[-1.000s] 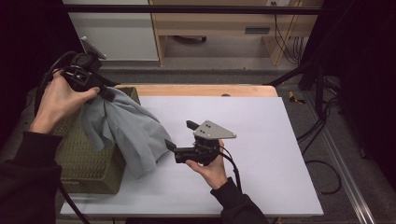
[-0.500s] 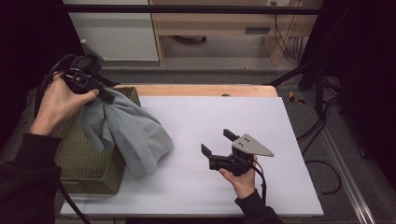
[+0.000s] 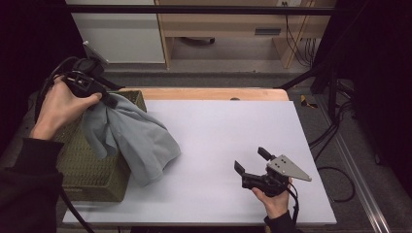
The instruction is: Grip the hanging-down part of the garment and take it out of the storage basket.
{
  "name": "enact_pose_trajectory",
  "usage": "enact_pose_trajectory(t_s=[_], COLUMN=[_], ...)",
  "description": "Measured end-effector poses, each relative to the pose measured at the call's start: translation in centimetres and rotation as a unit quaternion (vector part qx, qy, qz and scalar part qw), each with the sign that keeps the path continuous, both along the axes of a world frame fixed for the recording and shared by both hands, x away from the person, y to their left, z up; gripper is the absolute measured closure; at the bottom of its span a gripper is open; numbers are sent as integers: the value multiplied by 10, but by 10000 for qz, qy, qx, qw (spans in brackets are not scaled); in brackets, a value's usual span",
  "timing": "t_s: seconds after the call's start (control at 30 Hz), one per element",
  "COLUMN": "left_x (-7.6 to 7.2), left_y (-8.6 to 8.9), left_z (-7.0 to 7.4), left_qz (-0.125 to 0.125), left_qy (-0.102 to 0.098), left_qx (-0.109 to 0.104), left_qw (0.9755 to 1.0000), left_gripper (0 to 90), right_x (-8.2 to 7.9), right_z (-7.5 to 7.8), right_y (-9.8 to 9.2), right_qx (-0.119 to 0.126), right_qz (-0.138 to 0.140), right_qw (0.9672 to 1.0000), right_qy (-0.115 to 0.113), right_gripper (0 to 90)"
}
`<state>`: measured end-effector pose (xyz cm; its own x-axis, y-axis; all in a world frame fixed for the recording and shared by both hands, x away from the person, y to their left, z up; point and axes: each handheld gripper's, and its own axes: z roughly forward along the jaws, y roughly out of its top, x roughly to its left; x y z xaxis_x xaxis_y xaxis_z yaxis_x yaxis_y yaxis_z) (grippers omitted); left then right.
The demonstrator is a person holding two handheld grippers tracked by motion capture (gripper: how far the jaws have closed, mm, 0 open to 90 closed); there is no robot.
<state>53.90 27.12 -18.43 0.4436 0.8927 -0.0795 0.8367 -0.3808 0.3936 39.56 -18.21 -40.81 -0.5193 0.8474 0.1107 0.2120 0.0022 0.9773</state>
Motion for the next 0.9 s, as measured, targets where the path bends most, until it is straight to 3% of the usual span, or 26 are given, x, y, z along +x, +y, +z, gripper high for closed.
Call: enact_pose_trajectory(t_s=[0.3,0.53,0.9], left_x=[0,0,1], left_y=[-1,-1,-2], left_z=[1,1,1], left_qz=[-8,-20,-45], left_qy=[12,17,29], left_qx=[13,2,19], left_qw=[10000,10000,10000], left_gripper=[818,818,818], right_x=[-8,-14,-16], right_z=[-13,-14,-23], right_y=[-15,-20,-24], right_qx=[8,54,-10], right_qz=[-309,-371,-396], right_qw=[9995,9991,9992], right_qy=[-92,-182,-86], right_gripper=[39,19,8])
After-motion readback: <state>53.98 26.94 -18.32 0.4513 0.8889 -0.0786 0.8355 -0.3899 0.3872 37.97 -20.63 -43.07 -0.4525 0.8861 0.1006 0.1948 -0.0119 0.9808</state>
